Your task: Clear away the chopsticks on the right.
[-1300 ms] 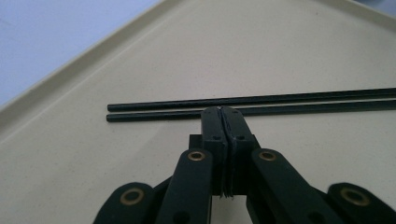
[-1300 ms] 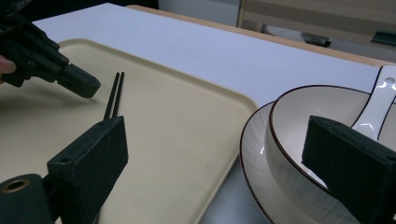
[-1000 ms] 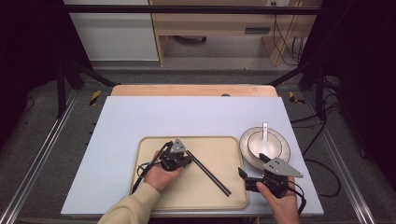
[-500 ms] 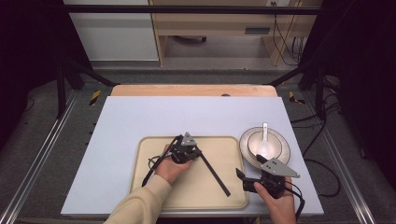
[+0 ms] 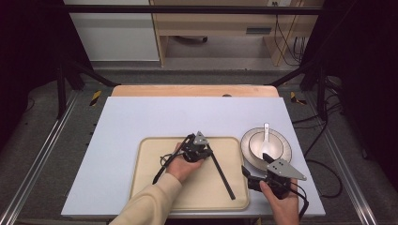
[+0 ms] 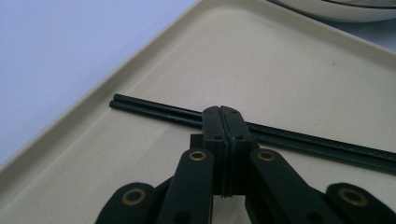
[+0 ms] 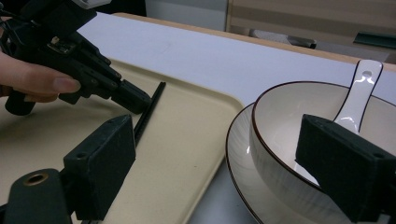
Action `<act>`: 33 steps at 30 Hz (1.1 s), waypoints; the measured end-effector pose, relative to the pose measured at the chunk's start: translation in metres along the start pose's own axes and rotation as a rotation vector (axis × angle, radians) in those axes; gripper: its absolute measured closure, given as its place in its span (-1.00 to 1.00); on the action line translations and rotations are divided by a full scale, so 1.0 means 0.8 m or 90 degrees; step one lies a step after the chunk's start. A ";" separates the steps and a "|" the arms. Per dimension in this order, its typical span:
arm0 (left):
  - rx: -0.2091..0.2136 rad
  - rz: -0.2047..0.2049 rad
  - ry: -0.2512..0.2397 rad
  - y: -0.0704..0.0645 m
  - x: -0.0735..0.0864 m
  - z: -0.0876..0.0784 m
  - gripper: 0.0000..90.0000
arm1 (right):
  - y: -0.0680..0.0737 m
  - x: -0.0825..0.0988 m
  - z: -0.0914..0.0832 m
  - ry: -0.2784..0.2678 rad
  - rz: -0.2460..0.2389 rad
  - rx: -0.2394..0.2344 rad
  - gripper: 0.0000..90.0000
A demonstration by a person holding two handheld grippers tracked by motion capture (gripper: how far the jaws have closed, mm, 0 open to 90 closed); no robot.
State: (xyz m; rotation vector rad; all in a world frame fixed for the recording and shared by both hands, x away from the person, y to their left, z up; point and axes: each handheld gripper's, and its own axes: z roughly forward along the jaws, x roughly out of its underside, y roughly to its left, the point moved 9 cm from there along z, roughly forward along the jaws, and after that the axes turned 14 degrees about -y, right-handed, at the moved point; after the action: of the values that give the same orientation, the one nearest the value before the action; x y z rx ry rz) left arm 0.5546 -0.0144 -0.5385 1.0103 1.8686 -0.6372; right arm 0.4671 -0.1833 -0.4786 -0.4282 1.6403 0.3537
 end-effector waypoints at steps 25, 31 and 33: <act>0.068 0.038 0.000 -0.058 -0.020 0.041 0.98 | -0.012 -0.001 -0.002 -0.018 -0.030 0.008 -0.74; 0.071 0.038 -0.002 -0.061 -0.021 0.042 0.98 | -0.011 -0.001 -0.002 -0.018 -0.030 0.005 -0.74; 0.071 0.044 0.002 -0.061 -0.020 0.042 0.98 | -0.010 -0.001 -0.001 -0.018 -0.030 0.004 -0.74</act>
State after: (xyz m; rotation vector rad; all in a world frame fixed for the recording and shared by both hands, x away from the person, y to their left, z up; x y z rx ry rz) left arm 0.5334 -0.0718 -0.5388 1.1434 1.8086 -0.7062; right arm 0.4700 -0.1909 -0.4779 -0.4537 1.6009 0.3178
